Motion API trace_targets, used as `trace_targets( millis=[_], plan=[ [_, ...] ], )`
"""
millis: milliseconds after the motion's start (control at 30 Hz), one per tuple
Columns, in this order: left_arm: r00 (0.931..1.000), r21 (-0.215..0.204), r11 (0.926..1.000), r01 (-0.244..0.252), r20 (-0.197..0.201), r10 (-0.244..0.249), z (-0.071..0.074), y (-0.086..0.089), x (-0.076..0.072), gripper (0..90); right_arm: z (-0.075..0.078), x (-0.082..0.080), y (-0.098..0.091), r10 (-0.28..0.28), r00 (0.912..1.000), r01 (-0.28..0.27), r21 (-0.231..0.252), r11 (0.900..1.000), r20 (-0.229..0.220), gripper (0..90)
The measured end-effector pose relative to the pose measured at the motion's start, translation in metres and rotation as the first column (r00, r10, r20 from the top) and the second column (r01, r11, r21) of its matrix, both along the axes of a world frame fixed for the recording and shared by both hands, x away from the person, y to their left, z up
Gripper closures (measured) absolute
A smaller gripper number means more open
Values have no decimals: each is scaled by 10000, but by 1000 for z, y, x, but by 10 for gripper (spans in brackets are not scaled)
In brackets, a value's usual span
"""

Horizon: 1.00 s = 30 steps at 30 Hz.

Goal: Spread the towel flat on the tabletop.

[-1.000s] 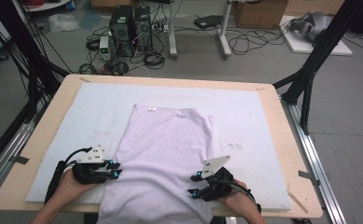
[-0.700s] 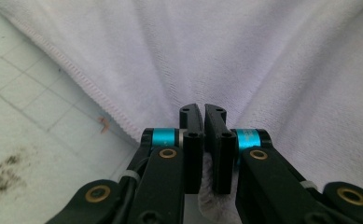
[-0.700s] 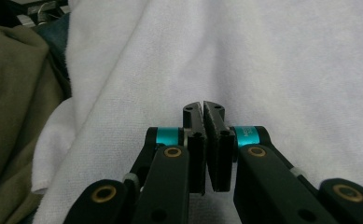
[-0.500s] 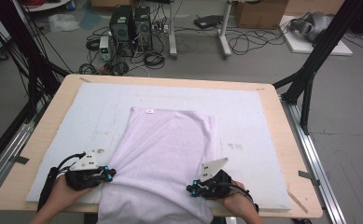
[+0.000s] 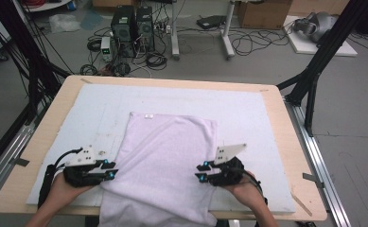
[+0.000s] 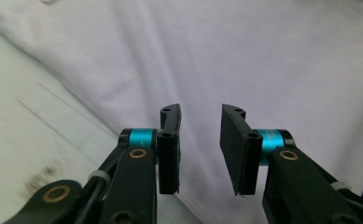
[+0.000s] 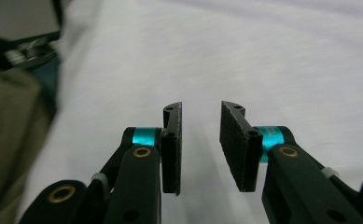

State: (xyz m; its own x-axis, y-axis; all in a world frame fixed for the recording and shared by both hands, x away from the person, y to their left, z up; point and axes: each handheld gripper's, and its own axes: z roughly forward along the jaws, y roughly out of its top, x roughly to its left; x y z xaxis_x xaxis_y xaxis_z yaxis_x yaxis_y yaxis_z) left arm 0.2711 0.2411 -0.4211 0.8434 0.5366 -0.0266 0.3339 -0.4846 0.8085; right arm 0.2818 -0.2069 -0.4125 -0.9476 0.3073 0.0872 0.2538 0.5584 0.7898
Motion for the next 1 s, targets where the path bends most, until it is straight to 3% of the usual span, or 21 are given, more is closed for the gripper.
trace_targets(
  millis=[100,200,267,367,467,533,667,733,800,933,1000],
  plan=[
    [9994,-205,9993,-320,139,322,3,-7,28,679,5,29,-7,-651,9979,652,-100,9978,48,662],
    [9978,-116,9981,-597,271,600,5,-17,57,678,7,54,-10,-1071,9937,1080,-294,9937,321,637],
    [9961,-332,9959,-846,221,854,7,-20,74,678,7,70,-12,-1368,9898,1385,-448,9894,390,622],
    [9855,-34,9870,-1609,533,1609,7,-24,100,682,2,95,-14,-1697,9844,1721,-541,9836,461,612],
    [9741,41,9743,-2252,232,2250,1,-24,122,744,-1,115,-18,-2107,9765,2126,-430,9762,452,607],
    [9687,155,9687,-2479,205,2475,-6,-27,132,747,-5,127,-21,-2445,9688,2463,-489,9680,400,597],
    [9553,-227,9551,-2954,-166,2950,-19,-26,143,723,-14,142,-30,-3052,9518,3065,-682,9494,292,575],
    [9512,20,9521,-3056,-443,3054,-23,-24,149,724,-19,147,-34,-3394,9406,3393,-691,9381,106,553],
    [9535,502,9552,-2917,-636,2946,-23,-25,155,724,-22,151,-35,-3533,9354,3533,-863,9315,156,541],
    [9547,507,9557,-2900,-551,2926,-18,-29,161,675,-27,154,-38,-3828,9236,3829,-993,9184,204,509],
    [9497,863,9500,-3001,-663,3060,-21,-33,165,629,-30,155,-39,-3929,9195,3916,-1181,9125,130,490]
  ],
)
